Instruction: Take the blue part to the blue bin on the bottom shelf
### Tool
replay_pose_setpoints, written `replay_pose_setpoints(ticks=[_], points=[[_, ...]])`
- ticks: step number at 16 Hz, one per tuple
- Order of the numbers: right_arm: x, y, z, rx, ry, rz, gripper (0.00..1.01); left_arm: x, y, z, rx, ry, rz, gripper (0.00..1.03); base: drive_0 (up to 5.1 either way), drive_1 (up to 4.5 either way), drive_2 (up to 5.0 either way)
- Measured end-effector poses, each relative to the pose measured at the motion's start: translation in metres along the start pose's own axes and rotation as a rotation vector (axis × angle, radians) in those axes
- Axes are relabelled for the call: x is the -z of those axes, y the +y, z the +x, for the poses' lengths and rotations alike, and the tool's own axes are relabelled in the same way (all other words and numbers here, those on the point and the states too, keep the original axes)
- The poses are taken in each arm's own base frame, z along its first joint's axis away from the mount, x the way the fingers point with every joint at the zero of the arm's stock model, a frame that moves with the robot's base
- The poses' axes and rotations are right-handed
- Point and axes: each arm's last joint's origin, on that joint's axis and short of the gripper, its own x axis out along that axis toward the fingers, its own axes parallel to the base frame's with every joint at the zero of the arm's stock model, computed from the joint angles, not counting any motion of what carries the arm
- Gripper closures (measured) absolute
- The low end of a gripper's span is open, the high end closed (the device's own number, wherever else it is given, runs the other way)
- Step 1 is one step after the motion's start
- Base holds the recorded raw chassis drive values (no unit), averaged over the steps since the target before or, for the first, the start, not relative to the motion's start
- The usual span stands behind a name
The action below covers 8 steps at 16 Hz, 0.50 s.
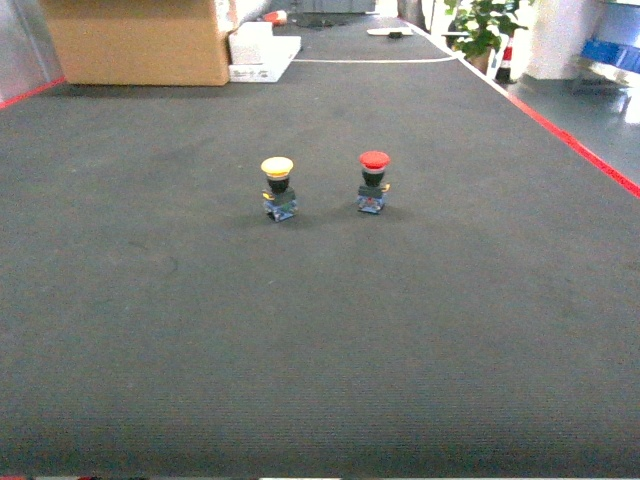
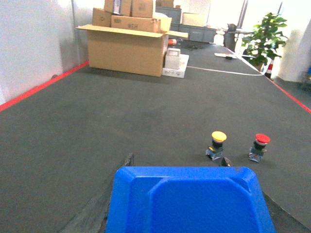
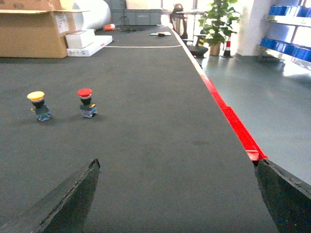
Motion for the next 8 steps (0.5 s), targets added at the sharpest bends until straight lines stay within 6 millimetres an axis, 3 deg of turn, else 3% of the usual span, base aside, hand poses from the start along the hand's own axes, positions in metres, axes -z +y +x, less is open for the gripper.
replay_pose_setpoints(ticks=[8], points=[[0.0000,0.0000,0.0000,0.000,0.000,0.000,0.03,0.0001,-0.0003,0.0001,0.002,0.001,0.001,0.60,-1.6,-1.61,-1.6]])
